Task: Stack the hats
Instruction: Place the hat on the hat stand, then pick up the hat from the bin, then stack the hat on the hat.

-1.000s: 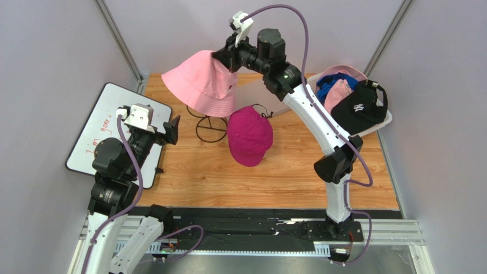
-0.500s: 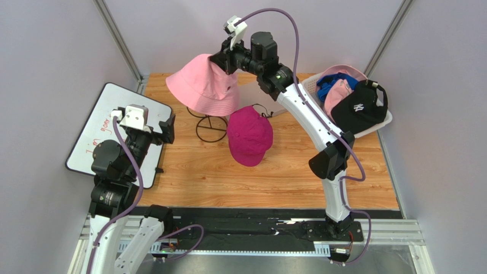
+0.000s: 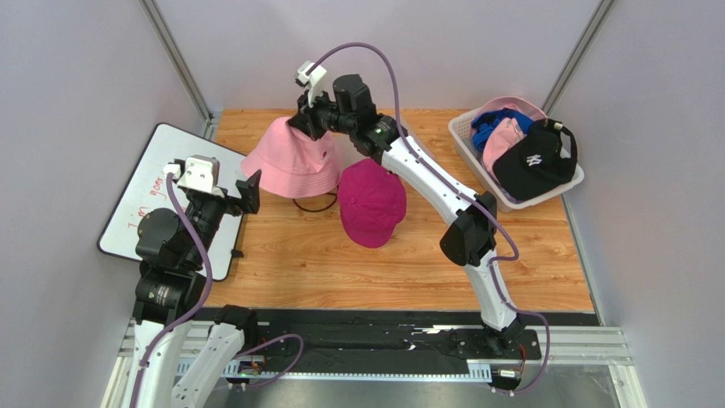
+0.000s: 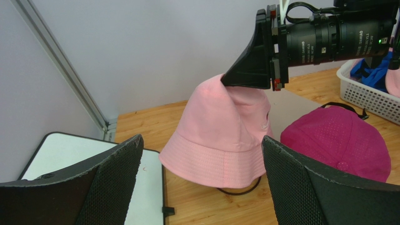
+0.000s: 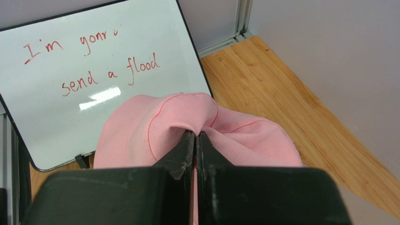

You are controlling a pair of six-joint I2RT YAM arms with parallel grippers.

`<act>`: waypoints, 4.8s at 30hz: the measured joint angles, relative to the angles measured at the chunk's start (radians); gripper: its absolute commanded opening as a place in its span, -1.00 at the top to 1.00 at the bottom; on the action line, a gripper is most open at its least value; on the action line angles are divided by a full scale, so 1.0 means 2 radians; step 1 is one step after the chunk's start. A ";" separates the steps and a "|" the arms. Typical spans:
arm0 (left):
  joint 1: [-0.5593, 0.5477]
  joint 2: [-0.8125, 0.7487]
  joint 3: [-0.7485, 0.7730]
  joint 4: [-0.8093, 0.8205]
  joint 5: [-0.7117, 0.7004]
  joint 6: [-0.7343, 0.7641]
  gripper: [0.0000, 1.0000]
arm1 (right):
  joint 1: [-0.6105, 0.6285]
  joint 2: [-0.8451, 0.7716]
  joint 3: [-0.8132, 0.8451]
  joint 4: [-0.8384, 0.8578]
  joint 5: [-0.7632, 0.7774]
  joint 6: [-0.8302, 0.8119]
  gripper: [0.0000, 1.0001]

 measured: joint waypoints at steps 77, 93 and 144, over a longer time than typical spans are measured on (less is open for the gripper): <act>0.003 0.067 0.000 -0.005 0.051 -0.044 -0.97 | -0.473 -0.436 -0.599 -0.130 0.213 0.175 -0.62; 0.003 0.068 0.000 -0.010 0.052 -0.046 -0.97 | -0.481 -0.249 -0.434 -0.095 0.305 0.189 -0.25; -0.279 0.243 -0.026 0.266 0.144 -0.319 -0.99 | -0.020 -0.526 -0.468 -0.014 0.253 0.271 1.00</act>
